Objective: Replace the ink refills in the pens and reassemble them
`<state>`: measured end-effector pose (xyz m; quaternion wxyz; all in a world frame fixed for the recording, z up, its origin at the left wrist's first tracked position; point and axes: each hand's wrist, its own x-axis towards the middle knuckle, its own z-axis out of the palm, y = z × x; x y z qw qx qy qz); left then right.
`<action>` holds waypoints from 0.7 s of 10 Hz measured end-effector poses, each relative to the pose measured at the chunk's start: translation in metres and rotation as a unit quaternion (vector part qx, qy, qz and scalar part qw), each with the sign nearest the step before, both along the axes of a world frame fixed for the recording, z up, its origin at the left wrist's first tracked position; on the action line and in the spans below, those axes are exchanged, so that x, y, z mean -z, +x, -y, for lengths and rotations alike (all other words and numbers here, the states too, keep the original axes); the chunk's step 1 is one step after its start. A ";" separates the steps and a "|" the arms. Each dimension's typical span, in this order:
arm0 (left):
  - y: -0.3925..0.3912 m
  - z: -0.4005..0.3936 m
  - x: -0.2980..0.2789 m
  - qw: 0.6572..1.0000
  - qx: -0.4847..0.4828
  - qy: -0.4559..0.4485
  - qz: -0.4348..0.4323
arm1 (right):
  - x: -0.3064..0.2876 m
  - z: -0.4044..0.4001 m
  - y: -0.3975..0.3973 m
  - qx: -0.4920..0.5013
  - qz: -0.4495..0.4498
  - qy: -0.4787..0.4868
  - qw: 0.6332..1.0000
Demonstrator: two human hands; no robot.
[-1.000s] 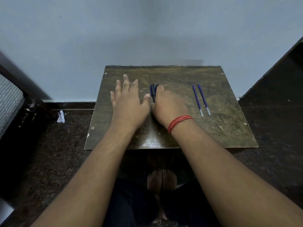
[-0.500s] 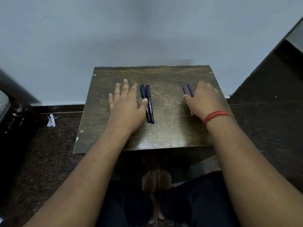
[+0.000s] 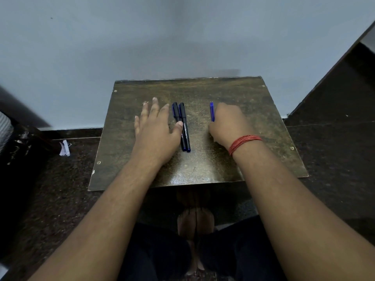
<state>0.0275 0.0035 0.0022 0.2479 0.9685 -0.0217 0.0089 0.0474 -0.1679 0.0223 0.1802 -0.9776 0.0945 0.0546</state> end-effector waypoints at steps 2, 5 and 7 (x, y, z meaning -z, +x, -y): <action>0.001 0.000 0.001 1.000 -0.005 0.006 -0.002 | 0.002 -0.003 -0.003 -0.016 0.013 0.012 1.000; 0.002 0.000 0.004 1.000 0.000 0.015 0.001 | 0.003 -0.001 -0.006 -0.005 0.026 0.002 1.000; -0.001 0.000 0.002 1.000 -0.019 0.013 0.018 | 0.001 0.001 -0.011 -0.022 0.196 -0.020 0.980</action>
